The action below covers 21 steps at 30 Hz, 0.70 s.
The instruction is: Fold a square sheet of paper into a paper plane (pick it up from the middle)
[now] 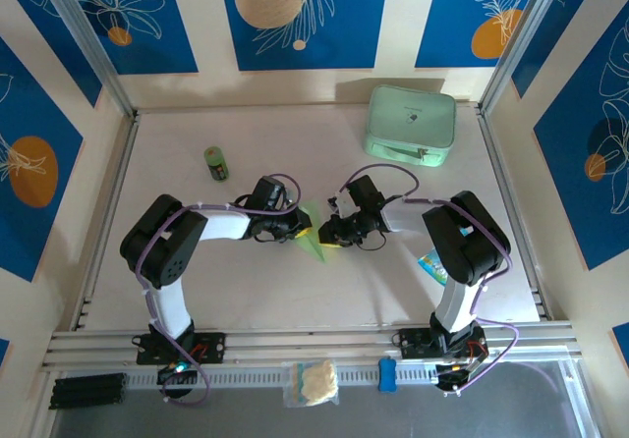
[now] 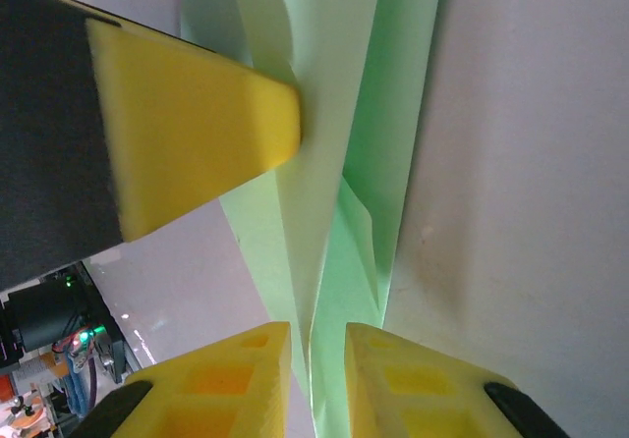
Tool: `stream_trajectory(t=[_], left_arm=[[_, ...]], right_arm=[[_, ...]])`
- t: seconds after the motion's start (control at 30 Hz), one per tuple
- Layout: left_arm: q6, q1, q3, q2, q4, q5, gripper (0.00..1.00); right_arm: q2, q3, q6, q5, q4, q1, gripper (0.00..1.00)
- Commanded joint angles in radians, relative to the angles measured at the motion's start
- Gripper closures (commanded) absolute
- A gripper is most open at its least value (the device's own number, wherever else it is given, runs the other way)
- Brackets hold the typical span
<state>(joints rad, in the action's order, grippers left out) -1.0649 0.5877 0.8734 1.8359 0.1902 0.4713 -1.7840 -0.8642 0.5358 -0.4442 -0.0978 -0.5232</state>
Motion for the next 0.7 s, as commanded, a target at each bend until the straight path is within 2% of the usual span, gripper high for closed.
stream_trajectory(t=[0.0, 0.4, 0.67], left_arm=[[0.018, 0.009, 0.013, -0.004, -0.017, 0.014, 0.85], [0.016, 0.009, 0.013, -0.010, -0.015, 0.017, 0.85], [0.017, 0.002, 0.013, -0.049, 0.011, 0.029, 0.85]], right_arm=[[-0.004, -0.021, 0.009, -0.002, -0.015, -0.002, 0.78], [-0.070, -0.052, 0.007, -0.008, -0.014, -0.014, 0.80], [-0.096, -0.026, 0.016, -0.004, -0.006, -0.002, 0.91]])
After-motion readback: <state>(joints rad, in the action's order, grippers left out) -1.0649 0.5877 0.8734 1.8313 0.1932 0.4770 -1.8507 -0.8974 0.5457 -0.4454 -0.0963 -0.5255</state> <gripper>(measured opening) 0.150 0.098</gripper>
